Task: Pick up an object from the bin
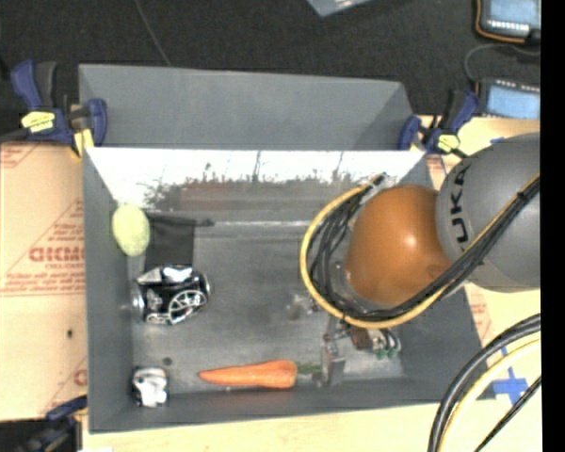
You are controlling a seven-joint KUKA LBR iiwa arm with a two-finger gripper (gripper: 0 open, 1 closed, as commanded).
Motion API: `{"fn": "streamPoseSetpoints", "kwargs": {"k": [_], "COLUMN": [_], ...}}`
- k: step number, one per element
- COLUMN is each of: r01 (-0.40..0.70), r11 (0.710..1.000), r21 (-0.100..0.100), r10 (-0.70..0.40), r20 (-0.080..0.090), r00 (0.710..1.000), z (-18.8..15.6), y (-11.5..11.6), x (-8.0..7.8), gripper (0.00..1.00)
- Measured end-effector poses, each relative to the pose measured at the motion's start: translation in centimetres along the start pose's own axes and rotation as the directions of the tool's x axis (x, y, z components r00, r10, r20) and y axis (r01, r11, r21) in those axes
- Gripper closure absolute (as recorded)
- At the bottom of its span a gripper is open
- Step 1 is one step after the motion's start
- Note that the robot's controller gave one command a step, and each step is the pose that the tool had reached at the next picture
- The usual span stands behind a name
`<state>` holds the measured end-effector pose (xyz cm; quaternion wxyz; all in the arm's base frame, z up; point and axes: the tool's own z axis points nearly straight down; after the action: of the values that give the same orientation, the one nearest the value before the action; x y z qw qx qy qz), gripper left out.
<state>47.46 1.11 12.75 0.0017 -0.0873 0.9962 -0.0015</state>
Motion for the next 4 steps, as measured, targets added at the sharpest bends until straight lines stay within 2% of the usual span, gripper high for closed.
{"fn": "streamPoseSetpoints", "kwargs": {"k": [1,2,3,4], "r01": [0.006,-0.072,-0.047,-0.232], "r11": [1.0,0.997,0.999,0.973], "r21": [-0.004,-0.006,-0.003,-0.005], "r10": [-0.006,0.072,0.047,0.232], "r20": [0.004,0.002,0.002,-0.004], "r00": [1.0,0.997,0.999,0.973], "z": [2.1,2.8,3.6,4.9], "y": [3.3,4.9,4.4,5.2], "x": [-0.7,-0.9,-1.0,-0.6], "gripper": [0.0,0.0,0.0,1.0]}}
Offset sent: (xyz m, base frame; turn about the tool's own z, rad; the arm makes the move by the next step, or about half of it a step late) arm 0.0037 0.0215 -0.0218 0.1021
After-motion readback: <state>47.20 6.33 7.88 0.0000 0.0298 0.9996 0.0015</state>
